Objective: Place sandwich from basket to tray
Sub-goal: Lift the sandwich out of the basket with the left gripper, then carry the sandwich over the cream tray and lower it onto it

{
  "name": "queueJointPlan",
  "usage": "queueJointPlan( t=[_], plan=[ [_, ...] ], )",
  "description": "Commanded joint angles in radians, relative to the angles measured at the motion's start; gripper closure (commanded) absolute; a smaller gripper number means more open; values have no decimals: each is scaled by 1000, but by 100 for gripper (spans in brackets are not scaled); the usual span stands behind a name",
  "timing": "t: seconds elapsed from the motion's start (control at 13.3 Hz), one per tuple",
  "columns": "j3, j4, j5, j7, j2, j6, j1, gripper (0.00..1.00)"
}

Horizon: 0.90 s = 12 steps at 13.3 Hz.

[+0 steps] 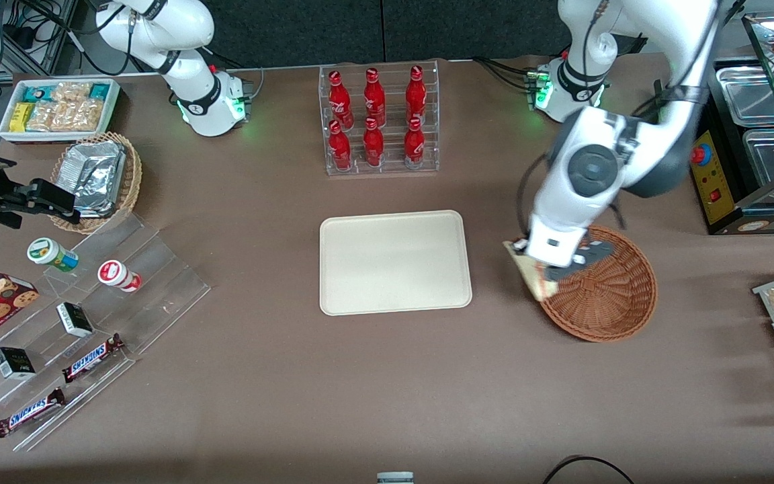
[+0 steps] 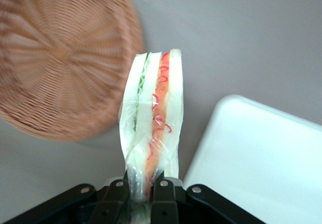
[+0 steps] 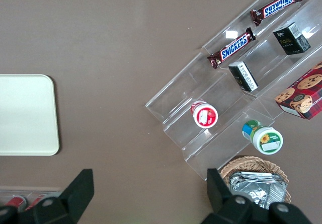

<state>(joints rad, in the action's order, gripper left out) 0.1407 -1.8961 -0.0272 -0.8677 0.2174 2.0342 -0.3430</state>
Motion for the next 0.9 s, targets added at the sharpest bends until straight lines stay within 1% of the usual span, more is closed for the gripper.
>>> queueJointPlan(
  t=[0.0, 0.22, 0.38, 0.45, 0.6, 0.82],
  plan=[
    [-12, 136, 26, -20, 109, -12, -114, 100],
    [-12, 282, 13, -34, 253, -11, -226, 100],
    [-12, 369, 10, -25, 338, -11, -273, 100],
    [-13, 393, 7, -17, 365, -11, -292, 100],
    [-13, 411, -63, 0, 416, -3, -342, 100],
    [-13, 417, -79, 0, 457, 44, -361, 100]
  ],
)
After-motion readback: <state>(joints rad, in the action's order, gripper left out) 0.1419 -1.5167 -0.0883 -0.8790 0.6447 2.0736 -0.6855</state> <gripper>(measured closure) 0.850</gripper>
